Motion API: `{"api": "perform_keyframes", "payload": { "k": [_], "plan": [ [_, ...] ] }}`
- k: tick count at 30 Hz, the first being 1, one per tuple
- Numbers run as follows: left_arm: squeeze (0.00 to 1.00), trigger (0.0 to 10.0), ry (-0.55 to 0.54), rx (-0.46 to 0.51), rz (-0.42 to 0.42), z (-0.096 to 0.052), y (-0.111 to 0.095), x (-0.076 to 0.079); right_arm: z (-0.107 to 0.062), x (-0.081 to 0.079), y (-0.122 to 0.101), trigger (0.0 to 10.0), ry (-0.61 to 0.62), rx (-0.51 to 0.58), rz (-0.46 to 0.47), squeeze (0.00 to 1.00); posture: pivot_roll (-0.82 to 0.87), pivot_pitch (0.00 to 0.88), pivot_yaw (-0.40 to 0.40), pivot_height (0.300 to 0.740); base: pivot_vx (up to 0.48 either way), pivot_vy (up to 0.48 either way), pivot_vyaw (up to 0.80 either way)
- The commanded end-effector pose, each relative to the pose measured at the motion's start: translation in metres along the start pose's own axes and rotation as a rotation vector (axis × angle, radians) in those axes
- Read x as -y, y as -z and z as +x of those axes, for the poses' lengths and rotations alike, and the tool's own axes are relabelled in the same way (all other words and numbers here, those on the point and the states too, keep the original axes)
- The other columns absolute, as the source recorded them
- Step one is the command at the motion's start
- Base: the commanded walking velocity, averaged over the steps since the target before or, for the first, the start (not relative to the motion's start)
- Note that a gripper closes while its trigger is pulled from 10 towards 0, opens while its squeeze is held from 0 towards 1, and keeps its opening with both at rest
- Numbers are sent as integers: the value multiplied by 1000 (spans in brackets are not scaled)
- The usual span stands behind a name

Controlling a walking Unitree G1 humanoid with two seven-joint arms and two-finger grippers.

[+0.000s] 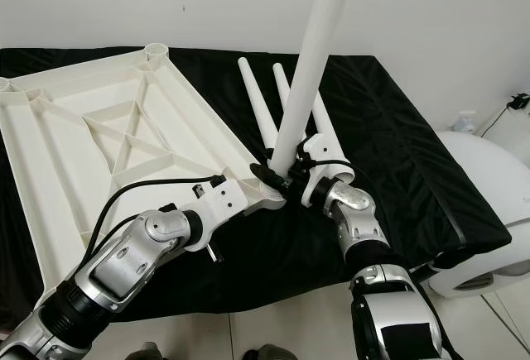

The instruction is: Building children table

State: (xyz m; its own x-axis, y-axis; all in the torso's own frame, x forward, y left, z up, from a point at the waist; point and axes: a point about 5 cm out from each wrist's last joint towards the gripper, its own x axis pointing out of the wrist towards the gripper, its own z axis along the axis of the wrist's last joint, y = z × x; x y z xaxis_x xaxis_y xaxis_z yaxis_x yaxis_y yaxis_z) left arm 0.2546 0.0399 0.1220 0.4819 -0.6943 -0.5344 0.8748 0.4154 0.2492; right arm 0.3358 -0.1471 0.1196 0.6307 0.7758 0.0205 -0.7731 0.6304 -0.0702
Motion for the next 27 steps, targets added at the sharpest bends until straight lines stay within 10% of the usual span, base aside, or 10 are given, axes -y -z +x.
{"api": "perform_keyframes", "payload": {
  "k": [1, 27],
  "plan": [
    [0, 10000, 102, -5, -3, 6, 4, 16, -3, -4, 10, 10000, 23, -23, 52, 0, 35, 0, -113, 740, 0, 0, 0],
    [0, 10000, 113, -13, -4, 5, 6, 19, 33, -35, -4, 10000, 594, 73, 132, 0, 34, 0, -112, 740, 0, 0, 0]
  ]
}}
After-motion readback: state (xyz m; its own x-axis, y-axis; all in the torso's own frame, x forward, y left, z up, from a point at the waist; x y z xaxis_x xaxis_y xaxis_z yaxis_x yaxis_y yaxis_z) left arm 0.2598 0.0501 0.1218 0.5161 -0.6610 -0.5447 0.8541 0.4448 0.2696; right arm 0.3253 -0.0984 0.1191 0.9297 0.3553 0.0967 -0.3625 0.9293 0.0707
